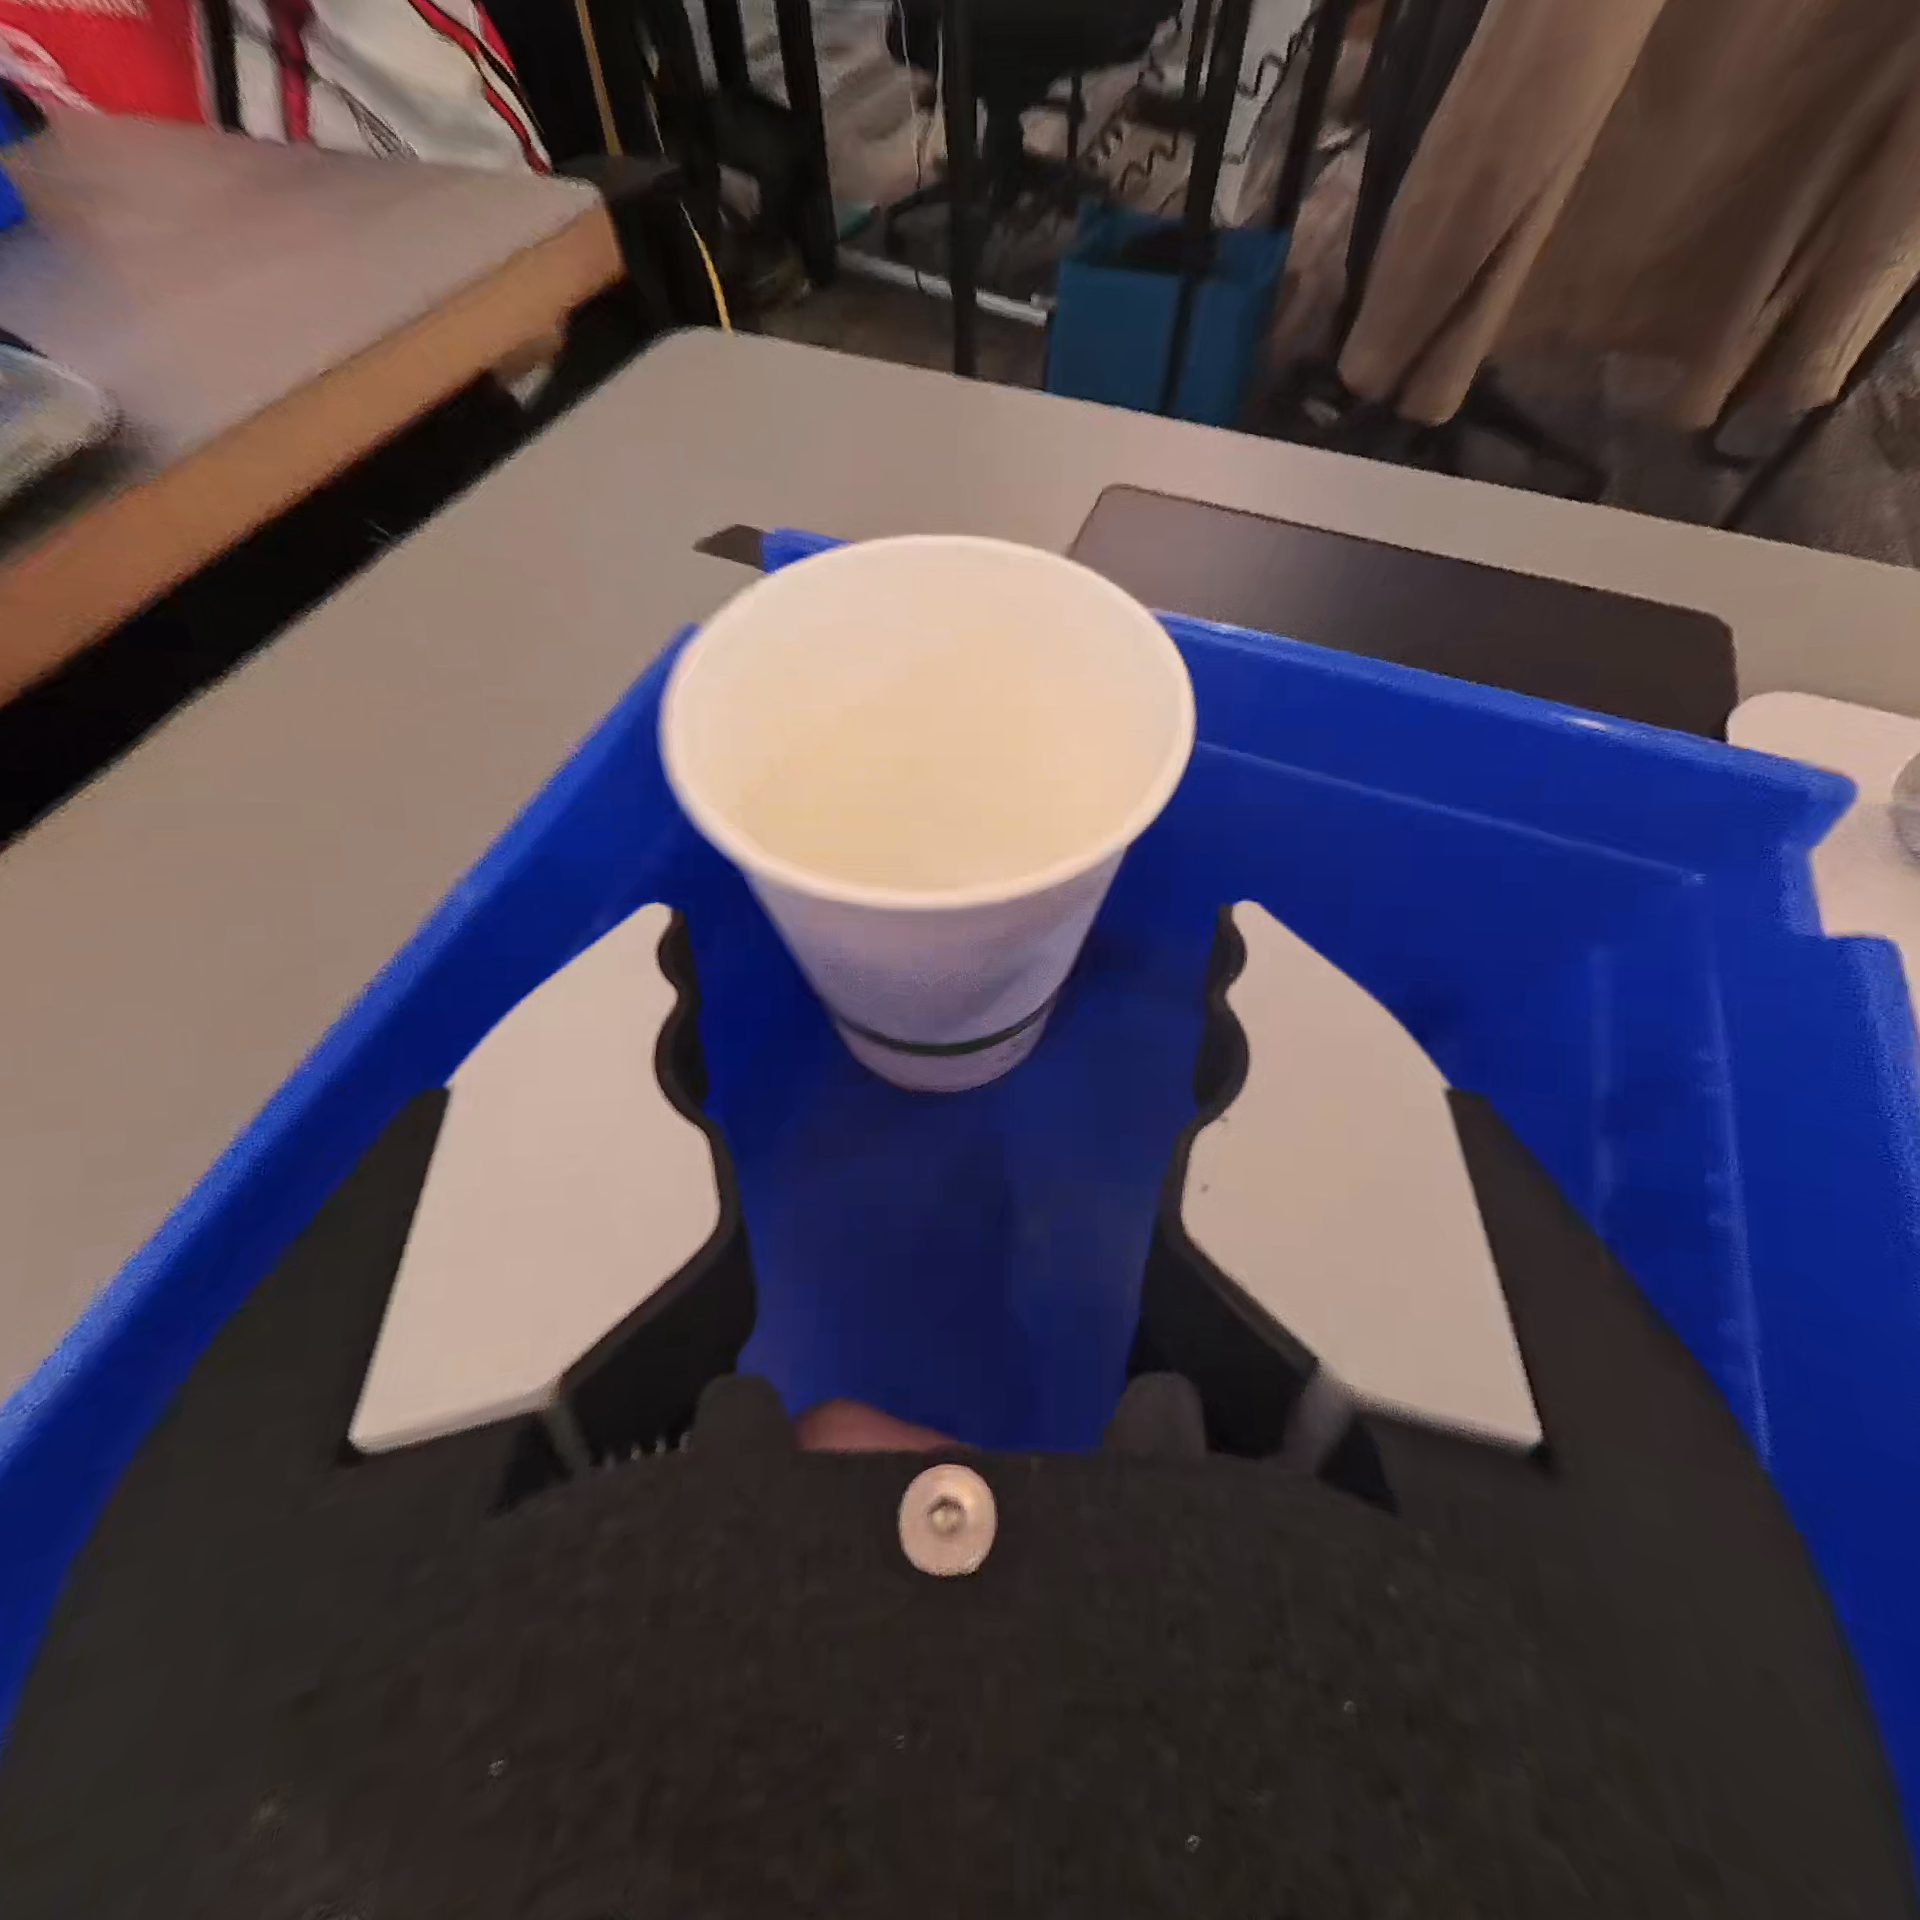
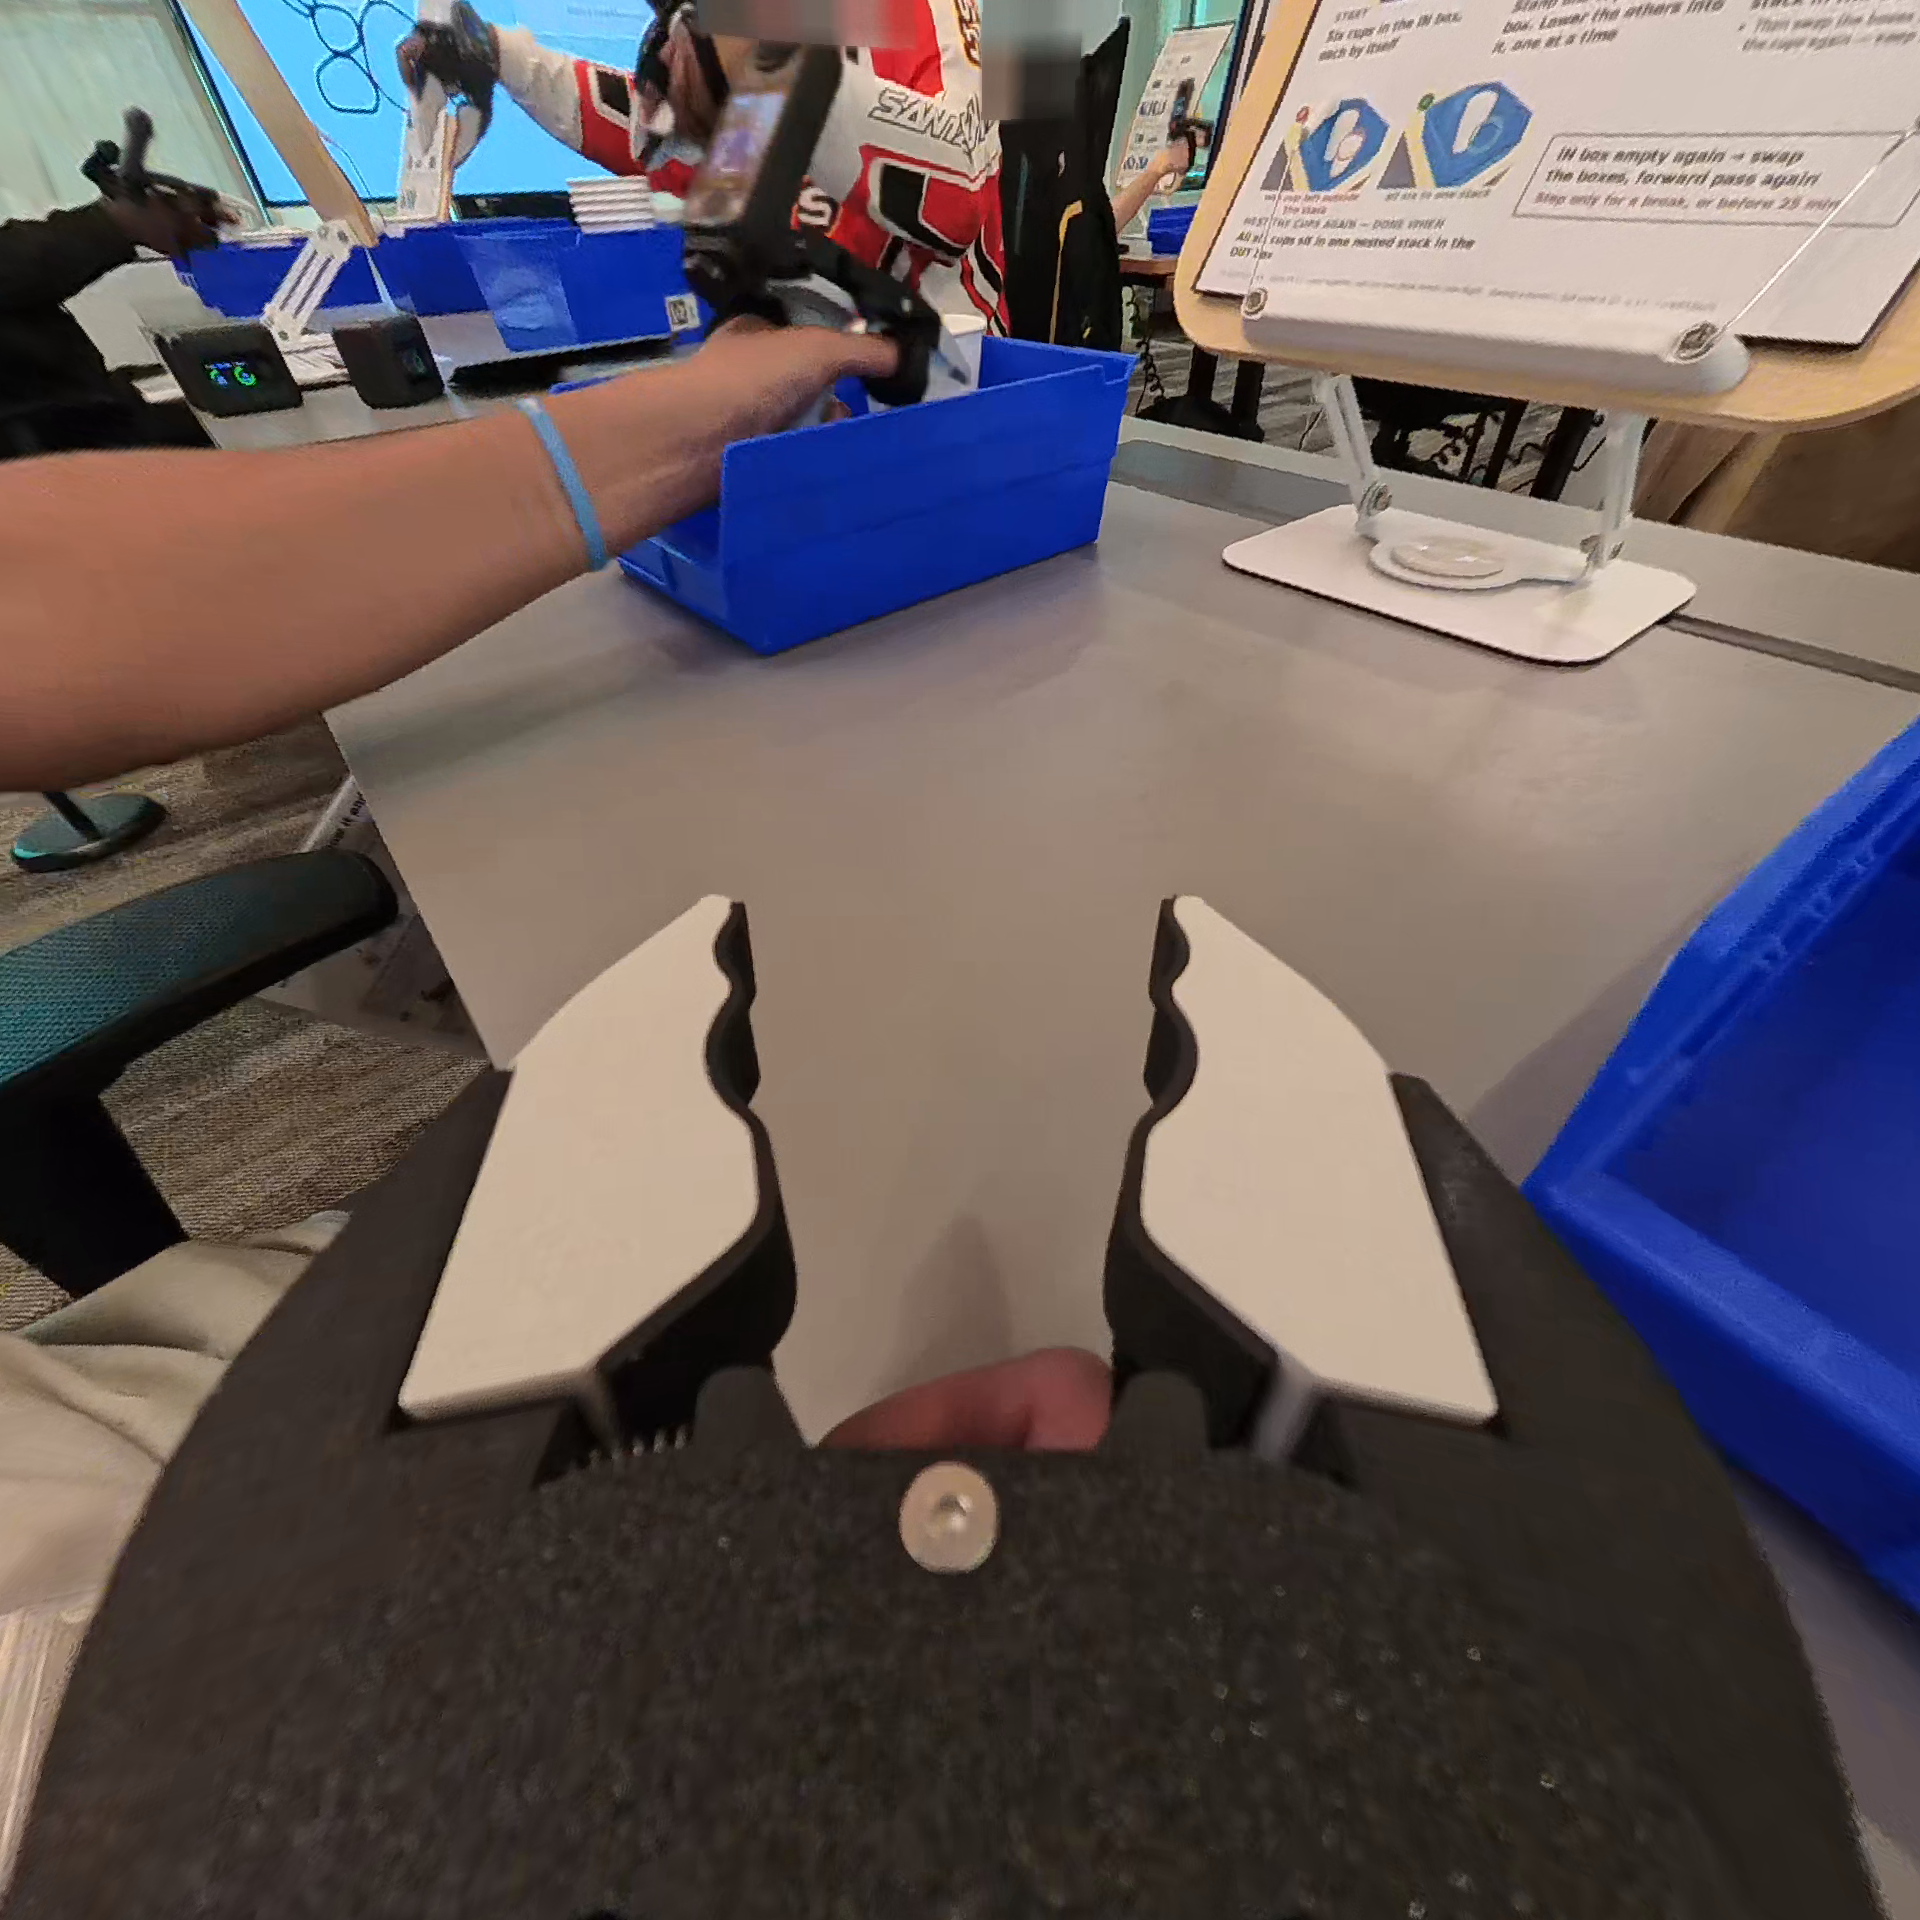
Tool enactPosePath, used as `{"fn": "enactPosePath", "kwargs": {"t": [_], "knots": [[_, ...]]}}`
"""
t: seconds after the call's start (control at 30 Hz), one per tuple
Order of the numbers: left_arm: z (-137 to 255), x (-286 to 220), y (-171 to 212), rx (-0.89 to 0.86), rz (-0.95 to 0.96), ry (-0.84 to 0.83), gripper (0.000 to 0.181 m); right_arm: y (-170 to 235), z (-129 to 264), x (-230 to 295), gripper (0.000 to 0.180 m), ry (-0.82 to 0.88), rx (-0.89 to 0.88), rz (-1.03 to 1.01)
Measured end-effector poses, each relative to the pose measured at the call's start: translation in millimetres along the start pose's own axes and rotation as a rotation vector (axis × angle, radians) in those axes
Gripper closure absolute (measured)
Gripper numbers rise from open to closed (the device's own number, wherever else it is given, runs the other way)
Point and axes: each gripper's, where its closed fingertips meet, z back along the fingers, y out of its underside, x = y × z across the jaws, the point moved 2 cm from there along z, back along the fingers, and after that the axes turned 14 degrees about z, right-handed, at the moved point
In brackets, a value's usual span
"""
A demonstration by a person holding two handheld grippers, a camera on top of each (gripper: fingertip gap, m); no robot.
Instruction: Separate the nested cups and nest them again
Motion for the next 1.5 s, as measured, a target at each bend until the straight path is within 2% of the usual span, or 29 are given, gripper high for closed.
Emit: {"fn": "enactPosePath", "kwargs": {"t": [0.13,0.23,0.4,0.47,0.57,0.73,0.9,1.03,1.17,1.27,1.4,1.5], "knots": [[-33,-6,3,0.015,0.008,-0.057,0.073,0,2,-2,0.108,-0.010,-0.009,-0.039],[-44,5,0,-0.016,-0.024,-0.136,0.095,3,0,-4,0.109,-0.009,0.002,-0.044],[-41,8,1,0.022,-0.021,-0.110,0.099,6,-2,-1,0.110,-0.027,0.010,-0.057],[-29,3,0,0.036,0.001,-0.039,0.100,6,-1,-2,0.110,-0.026,0.013,-0.046],[10,-8,-9,-0.022,-0.036,0.108,0.101,-2,6,-9,0.110,-0.012,0.005,-0.006],[118,-7,-35,-0.191,-0.148,0.401,0.102,-29,25,-44,0.108,0.022,-0.048,-0.038],[214,-9,-18,-0.097,-0.192,0.758,0.102,-39,34,-62,0.108,0.006,-0.109,-0.142],[267,-33,23,0.050,-0.275,1.014,0.102,-29,14,-46,0.104,-0.100,-0.038,-0.116],[314,-82,71,0.202,-0.496,1.291,0.101,-60,-9,-22,0.104,-0.269,-0.041,0.071],[340,-120,94,0.252,-0.647,1.438,0.101,-95,-30,-18,0.102,-0.318,-0.079,0.112],[359,-155,123,0.260,-0.863,1.522,0.101,-119,-48,-13,0.092,-0.420,-0.123,0.133],[365,-169,138,0.279,-0.924,1.557,0.101,-118,-59,-16,0.089,-0.458,-0.107,0.080]]}}
